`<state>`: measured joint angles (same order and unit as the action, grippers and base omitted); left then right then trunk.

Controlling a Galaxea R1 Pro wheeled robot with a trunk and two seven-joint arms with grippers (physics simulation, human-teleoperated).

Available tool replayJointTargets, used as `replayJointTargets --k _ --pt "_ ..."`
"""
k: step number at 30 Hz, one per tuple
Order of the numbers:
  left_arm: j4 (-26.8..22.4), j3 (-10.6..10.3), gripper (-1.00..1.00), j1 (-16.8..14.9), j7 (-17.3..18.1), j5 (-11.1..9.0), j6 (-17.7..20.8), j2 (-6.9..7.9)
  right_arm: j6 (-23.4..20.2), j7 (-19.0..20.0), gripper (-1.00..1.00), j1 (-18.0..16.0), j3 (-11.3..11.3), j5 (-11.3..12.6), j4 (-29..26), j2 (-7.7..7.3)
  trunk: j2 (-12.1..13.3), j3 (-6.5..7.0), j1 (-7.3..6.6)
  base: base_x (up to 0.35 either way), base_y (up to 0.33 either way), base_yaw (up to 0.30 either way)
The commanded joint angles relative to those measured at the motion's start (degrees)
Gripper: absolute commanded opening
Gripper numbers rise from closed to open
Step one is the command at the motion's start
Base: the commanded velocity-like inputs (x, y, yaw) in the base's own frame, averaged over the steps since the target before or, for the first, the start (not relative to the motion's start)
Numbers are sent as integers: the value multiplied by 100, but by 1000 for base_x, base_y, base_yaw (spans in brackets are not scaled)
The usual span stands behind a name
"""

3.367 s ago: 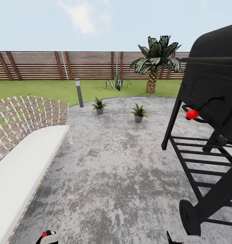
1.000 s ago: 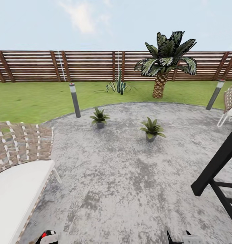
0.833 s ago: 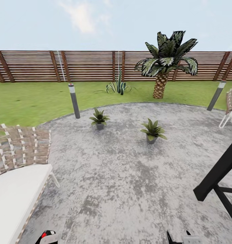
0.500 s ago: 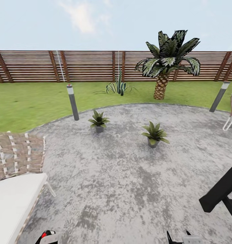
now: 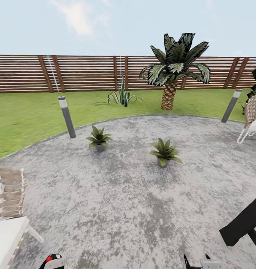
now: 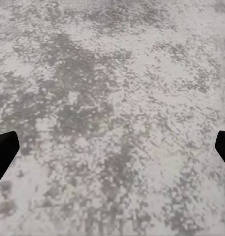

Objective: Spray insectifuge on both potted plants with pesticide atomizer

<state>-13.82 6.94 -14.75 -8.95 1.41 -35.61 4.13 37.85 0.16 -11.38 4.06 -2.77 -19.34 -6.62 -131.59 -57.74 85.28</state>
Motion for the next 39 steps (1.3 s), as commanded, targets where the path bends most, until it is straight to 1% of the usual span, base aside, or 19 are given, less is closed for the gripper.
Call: replayJointTargets --k 1,7,39 --pt "2 9 -100 -2 -19 17 -17 0 18 2 100 -5 26 -30 5 3 -2 -5 2 338 0 -254" --pt "2 9 -100 -2 -19 17 -17 0 18 2 100 -5 27 -30 5 3 -2 -5 2 338 0 -78" --pt "2 9 -100 -2 -19 17 -17 0 20 2 100 -5 24 -30 2 3 -2 -5 2 338 0 0"
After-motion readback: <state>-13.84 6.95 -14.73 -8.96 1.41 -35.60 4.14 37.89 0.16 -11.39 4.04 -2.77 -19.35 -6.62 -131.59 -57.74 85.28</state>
